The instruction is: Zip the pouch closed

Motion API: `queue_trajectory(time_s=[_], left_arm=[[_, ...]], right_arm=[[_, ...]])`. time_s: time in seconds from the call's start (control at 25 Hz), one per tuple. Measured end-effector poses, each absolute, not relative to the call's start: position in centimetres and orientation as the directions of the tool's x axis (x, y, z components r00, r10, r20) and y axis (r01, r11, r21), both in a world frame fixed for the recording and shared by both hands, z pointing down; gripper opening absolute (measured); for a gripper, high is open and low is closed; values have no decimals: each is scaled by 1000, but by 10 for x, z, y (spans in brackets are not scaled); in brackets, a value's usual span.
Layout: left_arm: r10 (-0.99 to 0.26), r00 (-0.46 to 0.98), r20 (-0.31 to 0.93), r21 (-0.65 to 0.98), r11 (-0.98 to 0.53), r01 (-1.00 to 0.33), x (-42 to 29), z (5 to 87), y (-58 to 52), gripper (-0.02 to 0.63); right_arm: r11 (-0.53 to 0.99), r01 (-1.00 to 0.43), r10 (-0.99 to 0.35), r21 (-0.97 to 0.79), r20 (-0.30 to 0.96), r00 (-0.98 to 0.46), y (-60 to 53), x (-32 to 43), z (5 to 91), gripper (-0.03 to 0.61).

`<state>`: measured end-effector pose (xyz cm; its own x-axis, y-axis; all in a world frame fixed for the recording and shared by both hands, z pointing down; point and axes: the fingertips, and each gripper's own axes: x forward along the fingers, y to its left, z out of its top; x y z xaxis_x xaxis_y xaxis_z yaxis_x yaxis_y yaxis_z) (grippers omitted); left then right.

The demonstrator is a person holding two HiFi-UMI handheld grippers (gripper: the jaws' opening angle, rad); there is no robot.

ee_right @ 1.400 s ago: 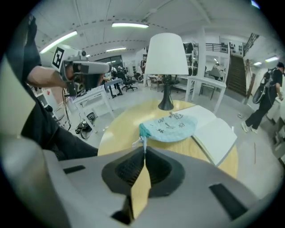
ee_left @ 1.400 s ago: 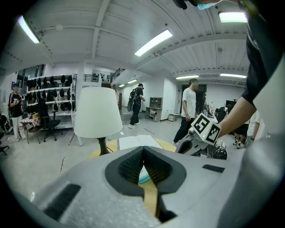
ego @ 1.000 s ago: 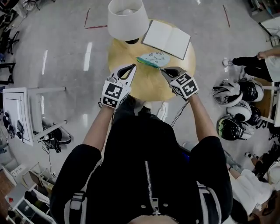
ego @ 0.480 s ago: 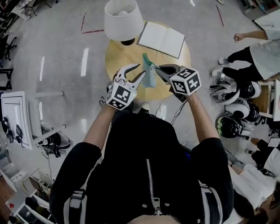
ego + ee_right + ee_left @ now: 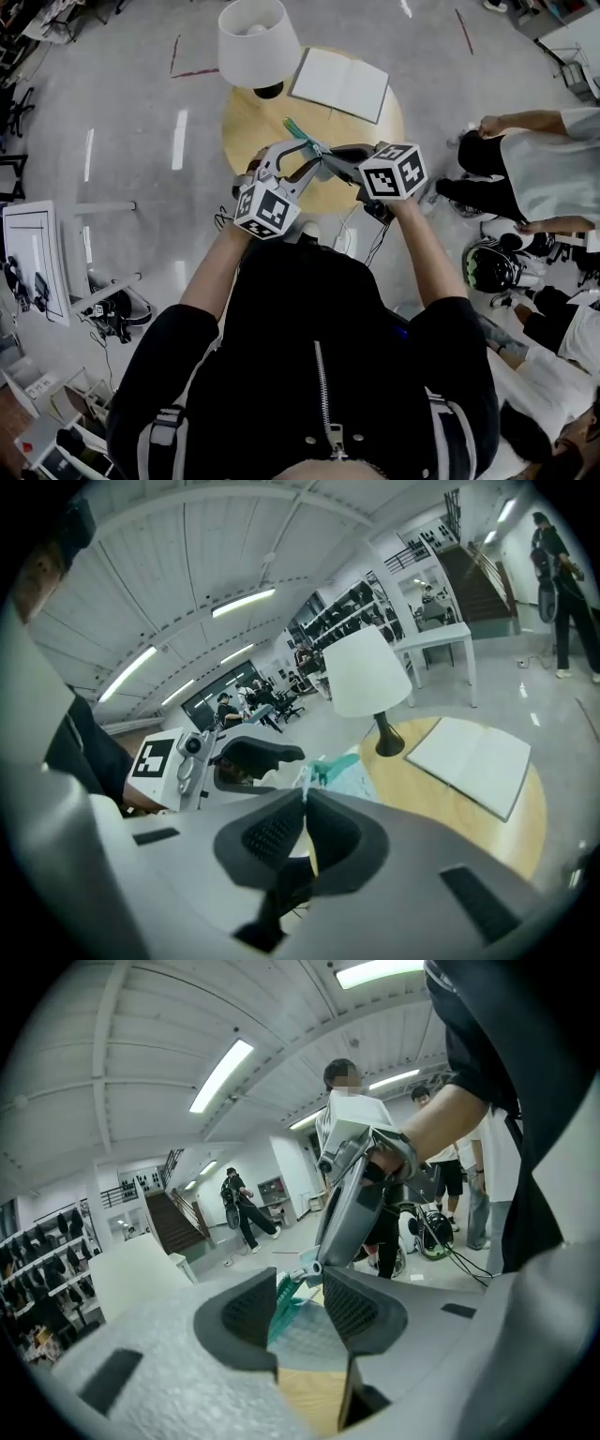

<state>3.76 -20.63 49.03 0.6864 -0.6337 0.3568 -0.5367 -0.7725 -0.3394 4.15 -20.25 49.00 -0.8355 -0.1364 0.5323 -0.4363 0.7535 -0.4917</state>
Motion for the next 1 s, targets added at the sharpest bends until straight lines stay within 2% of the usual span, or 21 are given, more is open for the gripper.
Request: queue_trajectory(time_s=[0.08,0.2,0.32,0.48,1.0], left_arm=[[-626,693,358,-341,-779,-527,40,490,-204,150],[-611,710,351,-330,-790,-517,42,490,-199,100],[-608,716,342,-318,-792,-521,42,491,-197,87],[-623,714,319,-285,-782,-555,33,489,-198,27],[-619,713,329,-189,-783,-592,9,498,-211,11]], right_arm=[[751,-431,-125,-500,534,-836,-200,42,491,14],[755,-425,-111,-499,542,-833,-196,43,494,15],[754,-424,-107,-501,543,-833,-194,43,497,15],[758,-426,-108,-493,549,-829,-195,38,500,15],[784,-426,-111,-451,575,-811,-201,13,505,15]])
